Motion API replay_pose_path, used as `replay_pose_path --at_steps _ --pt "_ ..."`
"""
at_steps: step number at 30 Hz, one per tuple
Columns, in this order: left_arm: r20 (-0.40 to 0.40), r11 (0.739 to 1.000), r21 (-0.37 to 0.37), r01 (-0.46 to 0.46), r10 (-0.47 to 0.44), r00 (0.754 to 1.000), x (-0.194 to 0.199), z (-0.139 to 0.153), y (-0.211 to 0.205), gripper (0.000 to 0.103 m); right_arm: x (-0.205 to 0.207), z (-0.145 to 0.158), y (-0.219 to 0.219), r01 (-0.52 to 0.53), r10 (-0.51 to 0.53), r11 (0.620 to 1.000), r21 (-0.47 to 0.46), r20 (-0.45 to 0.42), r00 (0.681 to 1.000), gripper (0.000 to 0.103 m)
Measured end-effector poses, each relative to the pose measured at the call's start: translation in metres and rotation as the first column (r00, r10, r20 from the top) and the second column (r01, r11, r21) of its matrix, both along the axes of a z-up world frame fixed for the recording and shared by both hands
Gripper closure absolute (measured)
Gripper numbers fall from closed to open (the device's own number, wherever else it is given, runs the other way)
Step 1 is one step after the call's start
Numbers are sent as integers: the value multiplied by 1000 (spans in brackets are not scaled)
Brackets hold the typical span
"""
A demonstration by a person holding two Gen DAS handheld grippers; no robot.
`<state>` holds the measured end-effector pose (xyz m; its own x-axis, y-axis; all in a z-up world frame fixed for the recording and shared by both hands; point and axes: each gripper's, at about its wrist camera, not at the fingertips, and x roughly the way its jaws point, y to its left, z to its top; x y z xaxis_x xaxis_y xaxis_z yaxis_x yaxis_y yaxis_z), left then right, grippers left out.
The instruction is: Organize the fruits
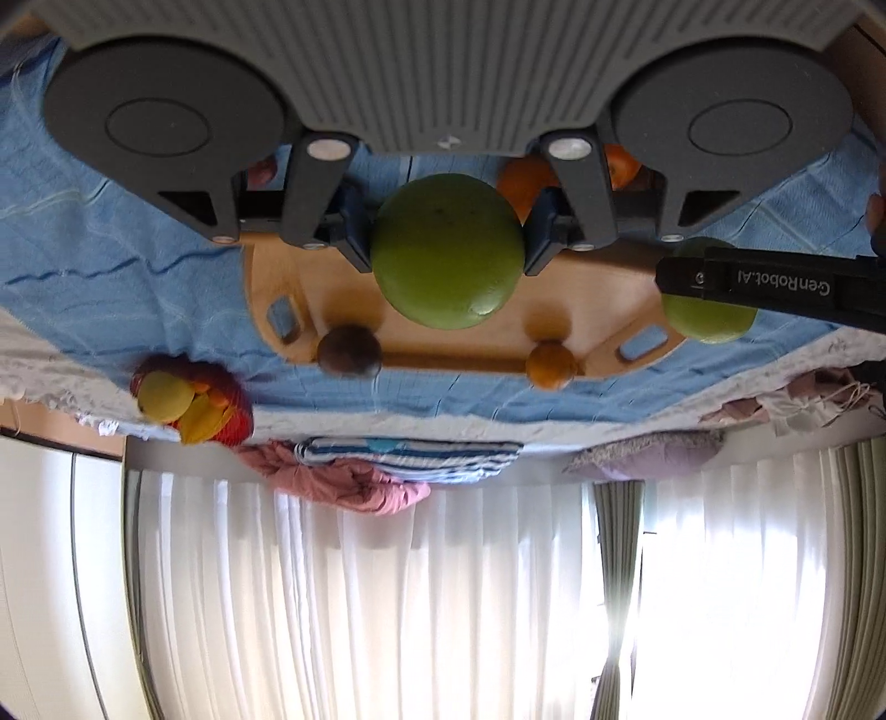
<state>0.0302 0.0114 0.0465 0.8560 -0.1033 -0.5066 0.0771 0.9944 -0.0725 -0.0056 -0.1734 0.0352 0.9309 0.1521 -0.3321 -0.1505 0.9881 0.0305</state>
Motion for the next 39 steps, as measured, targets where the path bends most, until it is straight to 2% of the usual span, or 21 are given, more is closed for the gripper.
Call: replay_pose_path --at_steps 11,21,33,39 --pt "33 1000 -5 -25 25 999 25 22 10 44 22 13 -13 45 -45 999 4 11 999 43" --pt "36 999 -20 -49 50 998 57 26 18 44 55 19 -31 81 -81 996 21 -18 997 43" --pt "-12 998 -43 -45 44 999 98 17 18 44 89 17 -38 100 -99 995 16 -58 993 43" --pt "-36 999 -49 -12 10 999 113 13 11 44 108 17 -33 73 -70 997 35 -95 993 43"
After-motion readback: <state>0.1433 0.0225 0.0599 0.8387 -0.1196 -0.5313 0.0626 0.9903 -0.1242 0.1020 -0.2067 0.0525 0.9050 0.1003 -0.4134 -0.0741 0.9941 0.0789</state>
